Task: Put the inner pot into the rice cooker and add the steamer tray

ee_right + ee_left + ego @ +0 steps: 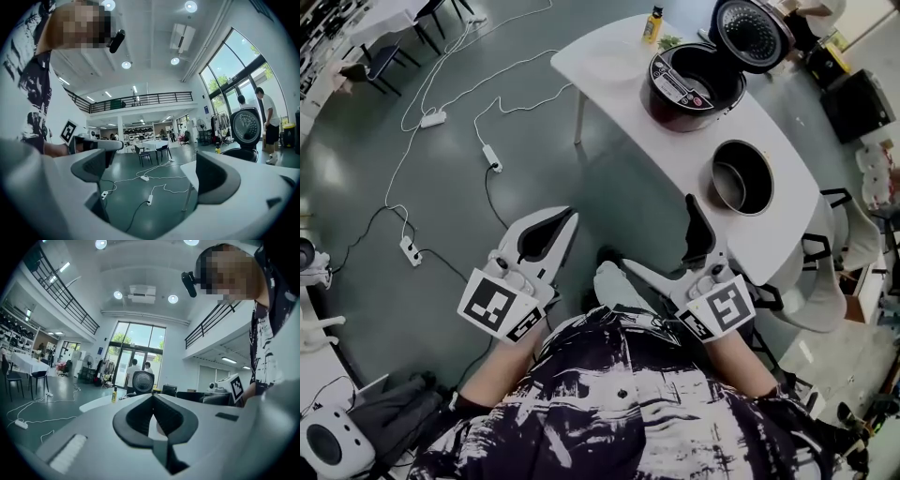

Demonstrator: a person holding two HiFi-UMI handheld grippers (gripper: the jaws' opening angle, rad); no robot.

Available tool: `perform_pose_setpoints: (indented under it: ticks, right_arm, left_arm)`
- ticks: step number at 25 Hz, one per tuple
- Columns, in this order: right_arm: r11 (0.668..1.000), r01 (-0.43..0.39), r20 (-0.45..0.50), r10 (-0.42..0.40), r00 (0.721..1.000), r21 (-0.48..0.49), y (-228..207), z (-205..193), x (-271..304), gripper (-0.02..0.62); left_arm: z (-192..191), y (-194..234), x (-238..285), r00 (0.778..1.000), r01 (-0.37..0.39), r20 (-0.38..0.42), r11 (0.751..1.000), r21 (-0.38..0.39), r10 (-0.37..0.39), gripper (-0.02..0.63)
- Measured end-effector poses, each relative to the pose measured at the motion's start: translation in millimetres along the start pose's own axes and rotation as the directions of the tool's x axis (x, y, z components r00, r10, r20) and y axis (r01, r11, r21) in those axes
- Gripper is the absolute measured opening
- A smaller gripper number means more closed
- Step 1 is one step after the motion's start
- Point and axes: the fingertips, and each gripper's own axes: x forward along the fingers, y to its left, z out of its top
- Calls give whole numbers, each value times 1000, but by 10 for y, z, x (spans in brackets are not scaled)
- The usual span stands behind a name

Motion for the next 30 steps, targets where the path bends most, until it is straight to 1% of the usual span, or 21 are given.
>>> perform_pose_setpoints:
  ticks: [5,10,13,17,22,24,26,28,30]
  right_arm:
    - [1000,-1,5,1,1000,7,-224,-62,366,554]
    - [1000,6,24,-6,1000,23,-676,-50,819,554]
    - [1000,15,30,-16,999,26,-964,-2,1038,554]
    - [999,24,29,-24,999,21,-1300,96,1249,554]
    - [997,81,27,-82,996,16,-1664,170,1330,554]
    - [993,117,28,-117,993,11,-1834,184,1344,554]
    - [986,168,31,-168,985,8,-2003,196,1363,554]
    - [974,228,34,-228,973,4,-2171,207,1384,554]
    - [956,295,30,-294,955,1,-2337,210,1411,554]
  left_arm:
    - [38,352,260,1000,12,-6,1000,16,-12,5]
    - [164,814,770,999,33,-38,998,49,-31,5]
    - [256,1051,1160,996,62,-63,996,66,-58,5]
    - [445,1279,1684,993,107,-64,991,83,-102,5]
    - [537,1411,2224,982,180,-80,980,82,-173,5]
    - [549,1450,2466,974,218,-87,973,81,-211,5]
    - [555,1484,2718,959,272,-97,959,79,-264,5]
    - [555,1517,2963,941,331,-106,941,74,-323,5]
    - [559,1547,3189,916,394,-112,917,68,-385,5]
